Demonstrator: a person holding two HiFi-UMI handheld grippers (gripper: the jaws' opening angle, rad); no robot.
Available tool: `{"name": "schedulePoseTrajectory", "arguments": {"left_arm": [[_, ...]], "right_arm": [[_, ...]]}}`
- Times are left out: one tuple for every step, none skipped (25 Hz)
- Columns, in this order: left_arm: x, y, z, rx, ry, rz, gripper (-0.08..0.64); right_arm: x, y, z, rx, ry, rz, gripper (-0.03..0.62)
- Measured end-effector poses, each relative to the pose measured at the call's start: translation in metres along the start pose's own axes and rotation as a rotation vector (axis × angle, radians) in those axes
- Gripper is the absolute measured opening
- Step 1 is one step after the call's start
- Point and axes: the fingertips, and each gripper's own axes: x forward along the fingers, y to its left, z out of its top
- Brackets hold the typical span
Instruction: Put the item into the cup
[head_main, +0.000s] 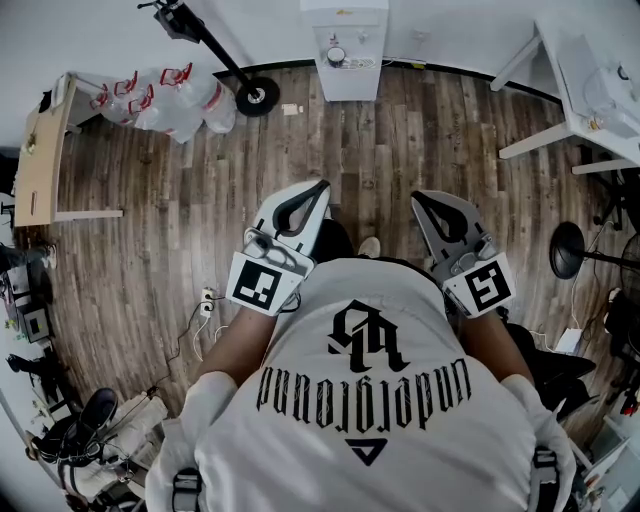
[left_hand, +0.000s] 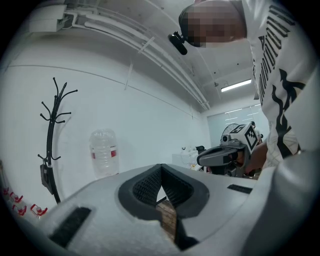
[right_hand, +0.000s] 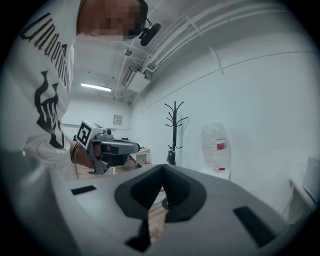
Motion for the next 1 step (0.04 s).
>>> {"name": "schedulePoseTrajectory", "arguments": {"left_arm": [[0.0000,0.0025,-0.0002,0.000,-0.001,0.001,0.006]], "right_arm": [[0.0021,-0.0009,0.0001,-0.005,-0.007,0.000,0.005]]}}
